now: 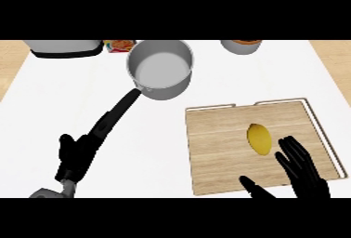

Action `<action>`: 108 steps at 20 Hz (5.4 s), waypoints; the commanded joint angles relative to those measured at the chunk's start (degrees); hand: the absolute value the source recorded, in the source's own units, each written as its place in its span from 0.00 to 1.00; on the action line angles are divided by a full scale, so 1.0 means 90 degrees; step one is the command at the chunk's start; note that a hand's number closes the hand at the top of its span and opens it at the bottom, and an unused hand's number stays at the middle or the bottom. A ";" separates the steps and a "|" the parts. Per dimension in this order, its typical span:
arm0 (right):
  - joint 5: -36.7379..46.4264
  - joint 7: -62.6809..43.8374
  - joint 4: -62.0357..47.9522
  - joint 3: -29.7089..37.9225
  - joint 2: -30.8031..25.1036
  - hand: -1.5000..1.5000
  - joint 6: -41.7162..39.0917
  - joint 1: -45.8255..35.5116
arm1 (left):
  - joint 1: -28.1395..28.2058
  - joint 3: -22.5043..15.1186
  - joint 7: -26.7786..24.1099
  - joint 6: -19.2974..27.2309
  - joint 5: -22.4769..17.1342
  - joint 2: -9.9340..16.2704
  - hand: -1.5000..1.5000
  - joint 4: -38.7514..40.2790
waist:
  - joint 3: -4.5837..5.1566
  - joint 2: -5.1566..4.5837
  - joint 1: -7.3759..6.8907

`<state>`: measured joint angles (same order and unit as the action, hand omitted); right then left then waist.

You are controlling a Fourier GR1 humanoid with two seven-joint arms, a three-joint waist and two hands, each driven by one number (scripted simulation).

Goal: Pick the lemon from the tray and place it in the pot

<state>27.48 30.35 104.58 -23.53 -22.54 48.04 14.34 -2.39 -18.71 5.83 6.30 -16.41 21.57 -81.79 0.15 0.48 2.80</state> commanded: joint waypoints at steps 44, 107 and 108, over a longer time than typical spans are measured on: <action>-0.0926 -0.0626 -0.2640 0.2320 0.0824 0.00 -0.4011 -0.0948 | -0.0592 0.1106 -0.0093 -0.1254 0.1003 -0.0784 0.50 0.1053 | -0.0018 -0.0060 -0.0313; 0.1869 -0.5885 -0.1643 0.1108 0.2423 1.00 -0.4837 -0.5011 | -0.0058 0.1255 0.0200 -0.1374 0.1639 -0.1450 0.50 0.0205 | -0.0011 -0.0040 -0.0358; 0.1839 -0.6062 -0.2070 0.1159 0.2488 1.00 -0.5008 -0.5522 | -0.0050 0.1356 0.0098 -0.1613 0.1526 -0.1263 0.50 0.0262 | -0.0010 -0.0049 -0.0397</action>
<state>40.87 -15.47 88.15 -11.96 -2.26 6.64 -26.27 -3.86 -6.82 7.59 -6.49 -2.09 9.38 -78.78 0.07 0.09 -0.37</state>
